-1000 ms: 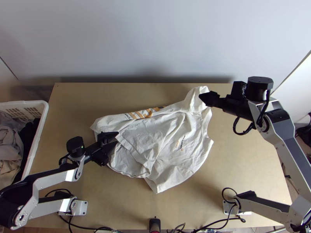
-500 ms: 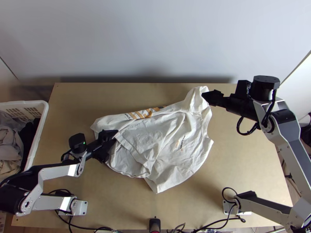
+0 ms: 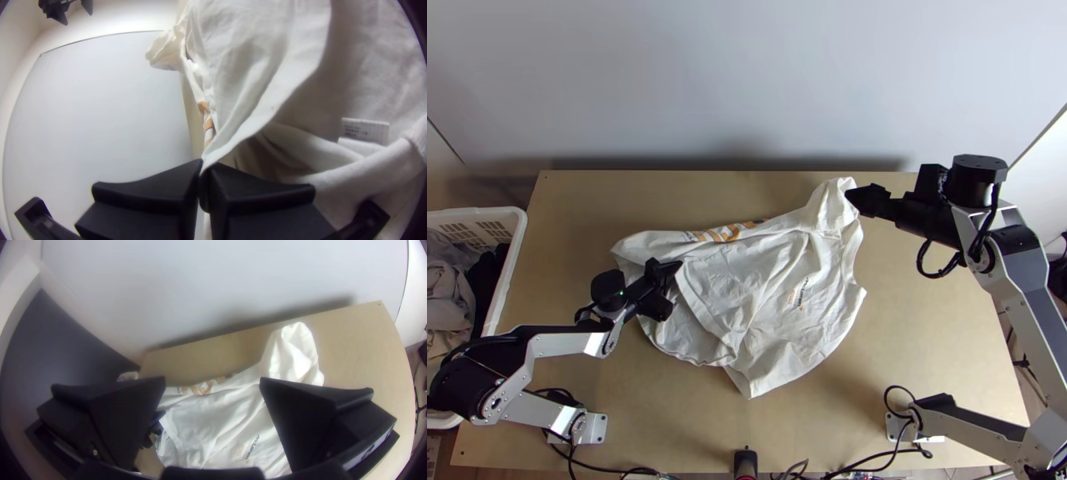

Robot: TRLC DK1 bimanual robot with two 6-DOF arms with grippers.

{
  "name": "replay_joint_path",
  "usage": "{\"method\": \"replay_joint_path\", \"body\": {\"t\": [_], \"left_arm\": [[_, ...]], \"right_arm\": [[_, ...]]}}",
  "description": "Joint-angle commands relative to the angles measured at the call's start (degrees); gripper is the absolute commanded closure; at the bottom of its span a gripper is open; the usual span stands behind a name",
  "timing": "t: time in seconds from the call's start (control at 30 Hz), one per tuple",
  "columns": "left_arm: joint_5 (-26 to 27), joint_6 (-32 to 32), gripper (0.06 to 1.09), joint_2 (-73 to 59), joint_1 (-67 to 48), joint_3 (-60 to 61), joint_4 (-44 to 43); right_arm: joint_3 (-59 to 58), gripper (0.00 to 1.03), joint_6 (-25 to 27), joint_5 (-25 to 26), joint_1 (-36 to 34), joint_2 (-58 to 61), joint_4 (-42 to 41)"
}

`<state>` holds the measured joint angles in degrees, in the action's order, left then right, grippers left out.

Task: Fold the t-shirt

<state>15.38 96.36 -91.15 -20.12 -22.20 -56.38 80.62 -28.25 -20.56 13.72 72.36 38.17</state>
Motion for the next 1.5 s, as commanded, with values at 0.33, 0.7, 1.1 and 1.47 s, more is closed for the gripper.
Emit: {"method": "replay_joint_path", "body": {"t": [0.33, 0.7, 1.1, 1.47], "left_arm": [[-3.86, -9.70, 1.05, 3.26, 0.87, -5.49, -1.89], [-3.86, -13.65, 1.05, -7.28, 11.68, -23.51, -1.80], [-3.42, -14.71, 1.05, -30.75, 22.84, -47.33, -1.63], [-6.32, -22.09, 0.99, -45.43, 28.91, -66.84, 0.92]], "right_arm": [[0.94, 0.05, 0.65, -0.01, -0.71, 1.03, -0.29], [0.15, 0.05, 1.09, -0.01, 0.26, 1.12, -0.29], [-1.52, 0.05, 1.44, -0.01, 0.17, -0.02, 0.06], [-3.63, 0.05, 1.18, -0.01, 1.31, -1.43, 0.24]]}}
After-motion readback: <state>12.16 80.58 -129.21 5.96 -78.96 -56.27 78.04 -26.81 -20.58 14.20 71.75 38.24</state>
